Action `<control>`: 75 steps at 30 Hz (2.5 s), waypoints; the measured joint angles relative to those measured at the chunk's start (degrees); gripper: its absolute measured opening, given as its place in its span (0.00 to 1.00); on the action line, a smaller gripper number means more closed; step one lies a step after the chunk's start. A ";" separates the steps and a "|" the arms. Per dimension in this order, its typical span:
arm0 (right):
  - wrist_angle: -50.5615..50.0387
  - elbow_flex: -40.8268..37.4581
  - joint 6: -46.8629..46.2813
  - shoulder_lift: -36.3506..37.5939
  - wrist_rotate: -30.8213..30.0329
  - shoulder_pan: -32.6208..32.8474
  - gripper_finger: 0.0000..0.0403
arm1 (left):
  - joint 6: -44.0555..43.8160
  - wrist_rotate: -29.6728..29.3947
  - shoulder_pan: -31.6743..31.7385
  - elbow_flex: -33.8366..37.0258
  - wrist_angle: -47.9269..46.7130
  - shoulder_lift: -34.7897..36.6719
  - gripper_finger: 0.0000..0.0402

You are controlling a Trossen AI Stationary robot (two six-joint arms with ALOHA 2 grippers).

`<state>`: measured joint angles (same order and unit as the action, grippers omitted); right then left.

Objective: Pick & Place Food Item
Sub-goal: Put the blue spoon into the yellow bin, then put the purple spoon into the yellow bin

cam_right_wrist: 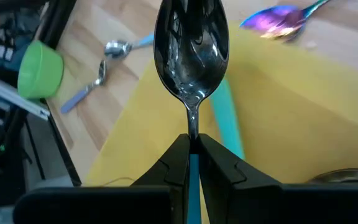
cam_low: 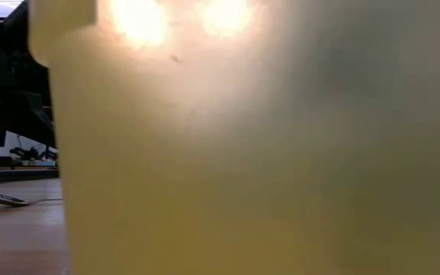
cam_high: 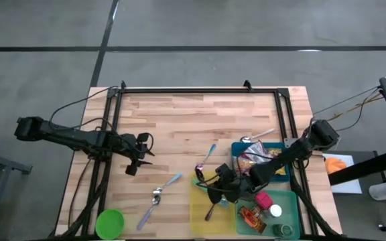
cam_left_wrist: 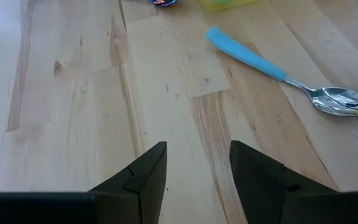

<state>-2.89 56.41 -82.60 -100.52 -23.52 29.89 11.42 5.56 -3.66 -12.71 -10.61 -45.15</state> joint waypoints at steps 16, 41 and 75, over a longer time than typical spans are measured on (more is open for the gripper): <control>-16.12 11.32 3.34 -7.22 8.42 -0.40 0.05 | 0.15 0.01 0.00 0.00 0.01 0.00 0.43; -17.80 12.01 3.69 -7.31 7.05 -0.66 0.32 | 0.11 0.00 -0.02 0.02 0.00 0.00 0.43; -40.21 23.02 57.47 -2.70 10.14 -16.36 0.34 | 0.02 -0.02 0.00 0.02 -0.02 0.02 0.43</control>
<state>-43.10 79.43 -25.13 -103.22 -13.38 13.53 11.44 5.54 -3.66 -12.69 -10.63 -45.12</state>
